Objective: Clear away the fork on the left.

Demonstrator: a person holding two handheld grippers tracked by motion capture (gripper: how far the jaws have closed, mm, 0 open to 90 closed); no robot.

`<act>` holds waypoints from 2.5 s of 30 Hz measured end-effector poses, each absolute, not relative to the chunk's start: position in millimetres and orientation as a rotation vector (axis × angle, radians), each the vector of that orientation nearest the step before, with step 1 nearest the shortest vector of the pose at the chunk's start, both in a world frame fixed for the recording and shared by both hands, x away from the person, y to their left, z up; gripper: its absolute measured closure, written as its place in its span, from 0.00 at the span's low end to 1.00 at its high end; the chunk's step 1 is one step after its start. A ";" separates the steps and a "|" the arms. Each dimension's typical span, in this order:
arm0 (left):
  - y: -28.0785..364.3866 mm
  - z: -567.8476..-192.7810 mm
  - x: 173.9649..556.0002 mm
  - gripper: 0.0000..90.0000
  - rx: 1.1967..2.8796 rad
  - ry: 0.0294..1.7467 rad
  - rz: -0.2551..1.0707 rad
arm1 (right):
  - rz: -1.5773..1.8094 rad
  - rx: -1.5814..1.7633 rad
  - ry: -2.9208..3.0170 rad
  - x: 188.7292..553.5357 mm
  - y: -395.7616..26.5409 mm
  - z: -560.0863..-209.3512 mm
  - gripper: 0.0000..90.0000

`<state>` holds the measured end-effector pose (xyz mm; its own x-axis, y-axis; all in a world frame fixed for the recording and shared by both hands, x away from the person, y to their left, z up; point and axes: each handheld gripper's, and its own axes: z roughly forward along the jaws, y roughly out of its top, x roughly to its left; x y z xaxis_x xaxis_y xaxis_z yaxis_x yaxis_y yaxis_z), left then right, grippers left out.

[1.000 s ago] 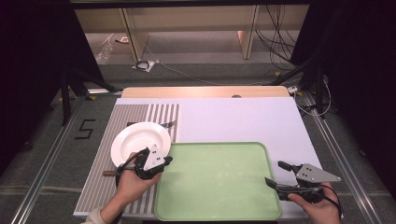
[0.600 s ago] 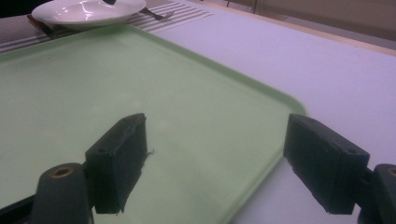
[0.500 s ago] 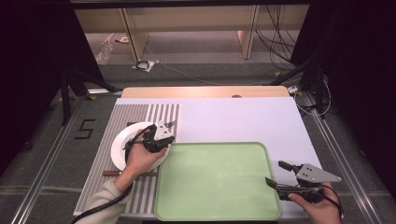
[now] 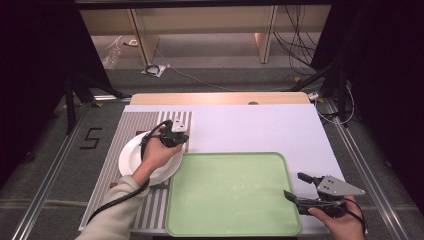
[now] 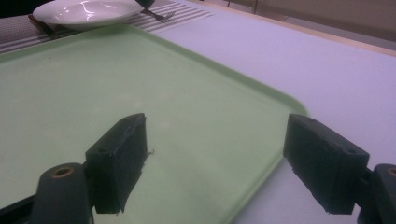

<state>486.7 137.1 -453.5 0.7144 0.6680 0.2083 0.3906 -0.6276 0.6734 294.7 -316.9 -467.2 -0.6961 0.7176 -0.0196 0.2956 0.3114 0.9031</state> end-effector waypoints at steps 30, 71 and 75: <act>129.7 -466.3 517.9 1.00 2.467 0.900 0.571 | 1.362 0.900 2.166 294.7 -316.7 -467.3 0.25; 120.1 -475.7 555.7 1.00 2.459 1.043 0.601 | 1.363 0.897 2.163 294.5 -317.0 -467.4 0.25; 120.0 -476.0 559.1 1.00 2.453 1.049 0.607 | 1.363 0.895 2.164 294.6 -317.1 -467.7 0.25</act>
